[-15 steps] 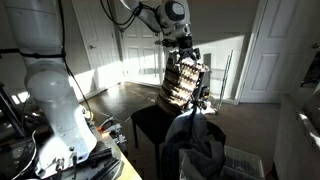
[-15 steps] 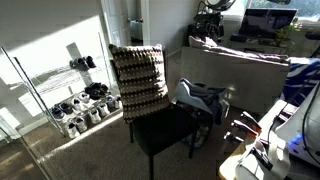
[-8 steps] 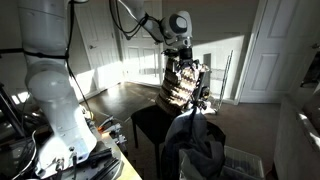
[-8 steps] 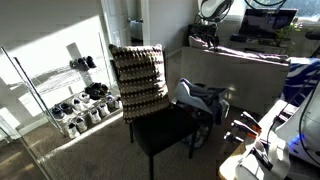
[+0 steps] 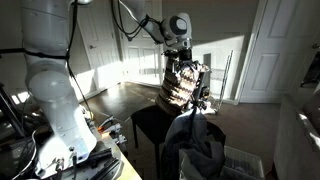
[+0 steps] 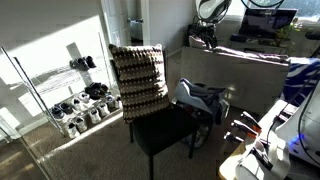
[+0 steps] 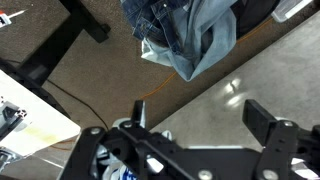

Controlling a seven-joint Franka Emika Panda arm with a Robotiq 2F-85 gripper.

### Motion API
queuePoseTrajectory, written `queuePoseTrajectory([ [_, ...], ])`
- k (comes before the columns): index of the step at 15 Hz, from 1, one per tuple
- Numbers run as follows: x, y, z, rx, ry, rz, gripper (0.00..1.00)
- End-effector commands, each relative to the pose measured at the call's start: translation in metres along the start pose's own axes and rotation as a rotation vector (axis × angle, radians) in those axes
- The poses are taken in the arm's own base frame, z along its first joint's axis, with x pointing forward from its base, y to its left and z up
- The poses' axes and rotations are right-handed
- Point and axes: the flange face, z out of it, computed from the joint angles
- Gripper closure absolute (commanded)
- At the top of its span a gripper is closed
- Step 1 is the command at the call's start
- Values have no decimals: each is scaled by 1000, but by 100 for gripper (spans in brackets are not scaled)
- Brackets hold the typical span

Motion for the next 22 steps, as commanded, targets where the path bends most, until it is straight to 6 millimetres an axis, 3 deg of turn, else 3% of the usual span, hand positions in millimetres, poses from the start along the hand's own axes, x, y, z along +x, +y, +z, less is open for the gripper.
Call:
queuePoseTrajectory([
  [1, -4, -2, 7, -41, 14, -3, 0],
  [8, -22, -26, 104, -251, 12, 19, 0],
  [18, -54, -79, 297, -453, 26, 63, 0],
  [22, -58, -91, 340, -461, 65, 61, 0],
])
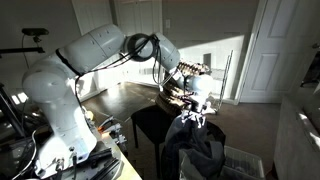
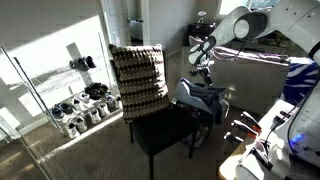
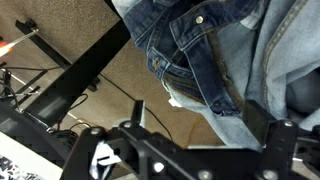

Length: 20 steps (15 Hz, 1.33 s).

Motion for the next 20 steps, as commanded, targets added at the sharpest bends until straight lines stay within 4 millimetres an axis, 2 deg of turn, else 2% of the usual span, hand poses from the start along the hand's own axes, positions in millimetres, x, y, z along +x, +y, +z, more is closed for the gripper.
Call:
queuePoseTrajectory([
  [1, -6, -26, 16, -7, 3, -24, 0],
  [4, -7, -41, 29, 9, 11, -19, 0],
  [5, -7, -42, 30, -12, 18, -20, 0],
  [6, -10, -34, 30, 17, 30, 8, 0],
  [13, -13, -40, 34, 11, 39, 12, 0],
  [16, -25, -42, 61, 25, 35, 1, 0],
  [20, -24, -45, 124, -6, 114, 45, 0],
])
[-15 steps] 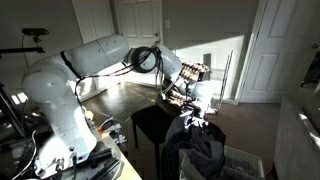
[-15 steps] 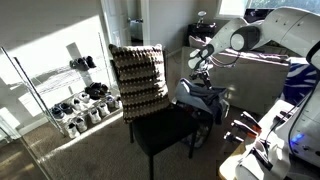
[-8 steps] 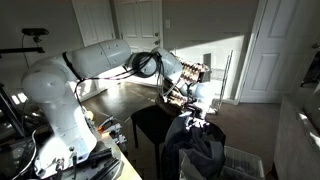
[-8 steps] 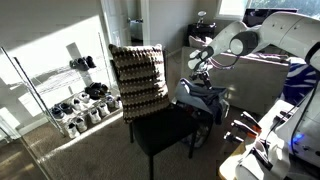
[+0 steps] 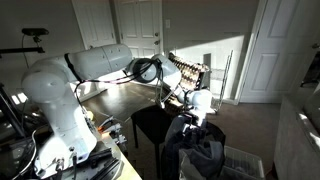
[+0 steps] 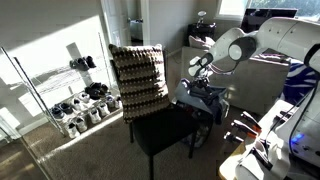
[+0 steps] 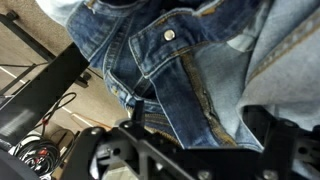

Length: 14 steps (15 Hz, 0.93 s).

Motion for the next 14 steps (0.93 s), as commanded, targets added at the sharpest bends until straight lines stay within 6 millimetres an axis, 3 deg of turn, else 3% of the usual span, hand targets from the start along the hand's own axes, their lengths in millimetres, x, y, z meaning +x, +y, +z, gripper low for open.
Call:
queuePoseTrajectory([
  [1, 4, -6, 55, -8, 72, 62, 0],
  [3, 14, -4, 72, -4, 86, 85, 0],
  [4, 18, -6, 80, -1, 86, 86, 5],
  [5, 20, -8, 83, 6, 82, 75, 26],
  [7, 22, -10, 83, 17, 80, 76, 40],
  [11, 25, -9, 60, 76, 65, 79, 66],
  [14, 43, -5, 29, 125, 26, 79, 84],
])
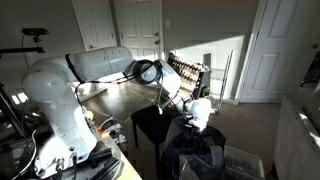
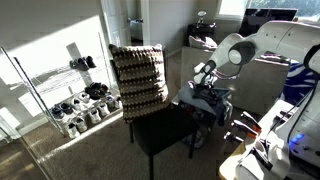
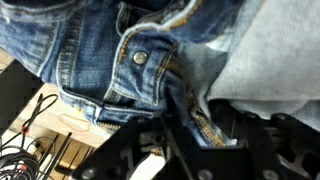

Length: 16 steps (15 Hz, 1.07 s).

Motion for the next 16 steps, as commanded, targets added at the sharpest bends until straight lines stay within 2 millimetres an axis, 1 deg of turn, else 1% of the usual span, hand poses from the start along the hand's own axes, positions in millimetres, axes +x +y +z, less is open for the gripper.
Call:
queuePoseTrajectory([
  [1, 34, 8, -33, 61, -30, 19, 92],
  [2, 46, 6, -43, 79, -51, 31, 97],
  [3, 54, 6, -50, 103, -69, 43, 99],
  [6, 80, 8, -70, 179, -149, 45, 100],
  [7, 88, 12, -76, 207, -164, 41, 99],
  [10, 108, 26, -88, 266, -209, 11, 99],
  [12, 120, 38, -95, 305, -233, -30, 99],
  [16, 141, 69, -105, 404, -272, -119, 99],
])
